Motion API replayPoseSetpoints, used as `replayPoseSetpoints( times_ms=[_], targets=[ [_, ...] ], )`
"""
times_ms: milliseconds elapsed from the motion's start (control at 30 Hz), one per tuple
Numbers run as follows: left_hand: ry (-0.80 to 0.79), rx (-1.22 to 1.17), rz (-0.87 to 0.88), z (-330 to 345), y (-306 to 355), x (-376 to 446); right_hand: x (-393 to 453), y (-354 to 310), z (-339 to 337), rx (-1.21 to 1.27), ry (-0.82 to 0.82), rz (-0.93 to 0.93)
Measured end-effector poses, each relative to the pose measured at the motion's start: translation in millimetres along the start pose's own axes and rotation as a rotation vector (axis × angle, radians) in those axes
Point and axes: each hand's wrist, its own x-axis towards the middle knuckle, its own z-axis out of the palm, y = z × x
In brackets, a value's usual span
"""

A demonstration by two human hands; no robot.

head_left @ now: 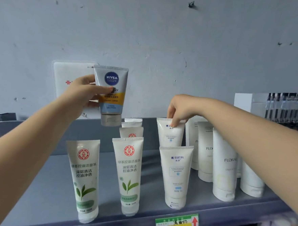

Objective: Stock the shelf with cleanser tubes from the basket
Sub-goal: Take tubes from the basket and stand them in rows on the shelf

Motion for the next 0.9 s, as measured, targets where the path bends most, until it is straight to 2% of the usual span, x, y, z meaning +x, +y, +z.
replayPoseSetpoints(
  times_ms=[300,633,667,733,833,900],
  targets=[
    [0.004,0.05,-0.047,-7.8,-3.4,-3.9,9.4,5.2,29.4,-0.057,-0.185,-0.011],
    [0.039,0.058,-0.052,-11.7,-6.8,-7.0,9.1,9.7,31.4,-0.02,-0.224,-0.022],
    [0.044,0.056,-0.043,-12.4,-5.7,-8.3,8.4,7.7,27.5,-0.016,-0.204,-0.031],
    [0.062,0.043,-0.015,-15.0,-1.7,-11.7,7.8,0.6,14.8,0.056,-0.059,-0.07],
    [0.09,0.034,0.043,-21.0,7.3,-18.7,2.1,-25.0,-8.0,0.397,0.233,-0.208],
    [0.093,0.04,0.084,-27.3,13.9,-24.6,-7.5,-50.9,-19.5,0.602,0.336,-0.307]
  ],
)
